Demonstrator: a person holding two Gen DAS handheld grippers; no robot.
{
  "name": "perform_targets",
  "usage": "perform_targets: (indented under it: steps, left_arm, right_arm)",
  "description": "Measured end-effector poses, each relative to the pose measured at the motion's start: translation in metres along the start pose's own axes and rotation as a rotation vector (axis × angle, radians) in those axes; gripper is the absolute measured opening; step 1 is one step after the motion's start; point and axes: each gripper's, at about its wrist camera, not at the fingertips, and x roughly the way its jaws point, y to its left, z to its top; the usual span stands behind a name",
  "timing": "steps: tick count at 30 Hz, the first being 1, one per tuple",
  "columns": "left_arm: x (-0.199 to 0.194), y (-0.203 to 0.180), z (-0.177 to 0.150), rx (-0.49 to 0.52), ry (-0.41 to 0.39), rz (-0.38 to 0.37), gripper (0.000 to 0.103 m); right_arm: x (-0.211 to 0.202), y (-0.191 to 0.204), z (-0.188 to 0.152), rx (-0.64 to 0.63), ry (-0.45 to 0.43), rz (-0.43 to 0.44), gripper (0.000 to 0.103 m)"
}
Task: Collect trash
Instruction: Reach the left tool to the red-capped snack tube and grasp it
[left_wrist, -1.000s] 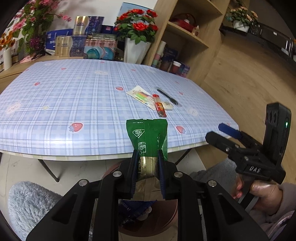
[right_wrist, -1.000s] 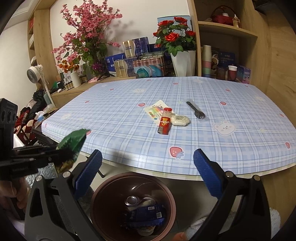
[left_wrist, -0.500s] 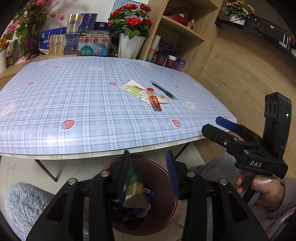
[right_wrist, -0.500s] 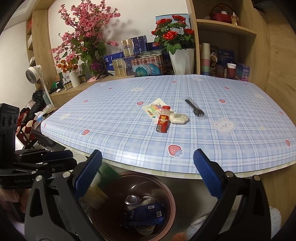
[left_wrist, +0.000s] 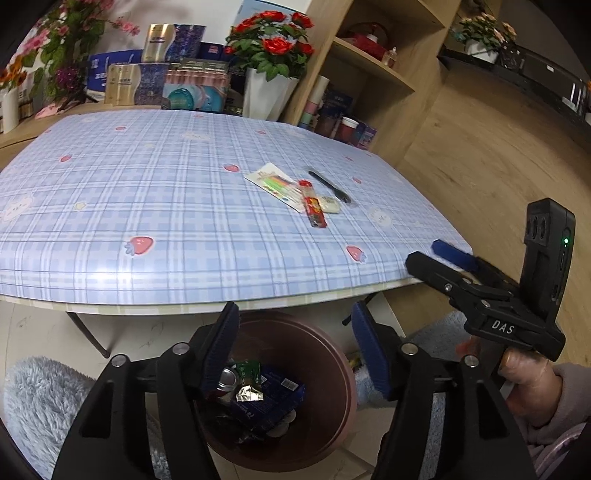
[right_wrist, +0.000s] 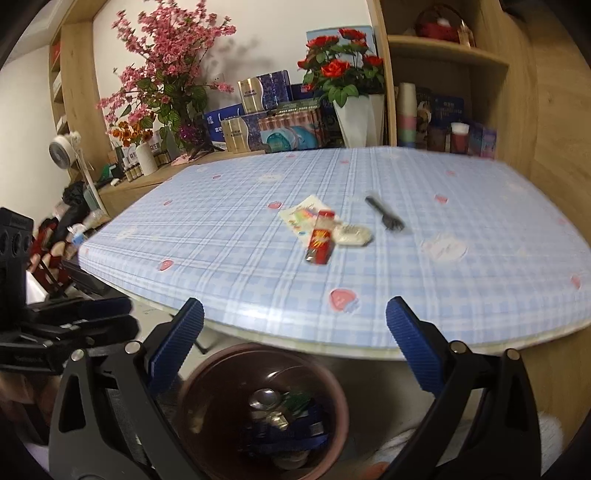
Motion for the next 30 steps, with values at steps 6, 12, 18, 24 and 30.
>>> perform_targets:
  steps: [6,12,18,24,30]
  left_arm:
    - [0.000,0.010,0.014,-0.013,-0.036,0.041,0.074]
    - [0.021,0.009,0.038,0.023,-0.018,0.061,0.084]
    - [0.065,-0.010,0.071,0.080,0.035,0.048,0.084]
    - [0.123,-0.043,0.096,0.143,0.086,0.034,0.084]
    - [0.173,-0.051,0.107,0.154,0.148,0.084,0.071]
  right_arm:
    - [0.005,-0.033,0.023,0.014,-0.045,-0.002,0.097]
    - [0.013,-0.077,0.040,0.110,-0.094,0.022,0.098]
    - [0.032,-0.109,0.056,0.157,-0.070,0.000,0.097]
    - [0.057,-0.129,0.057,0.199,-0.008,-0.053,0.097]
    - [0.074,-0.138,0.049,0.258,-0.008,-0.031,0.097]
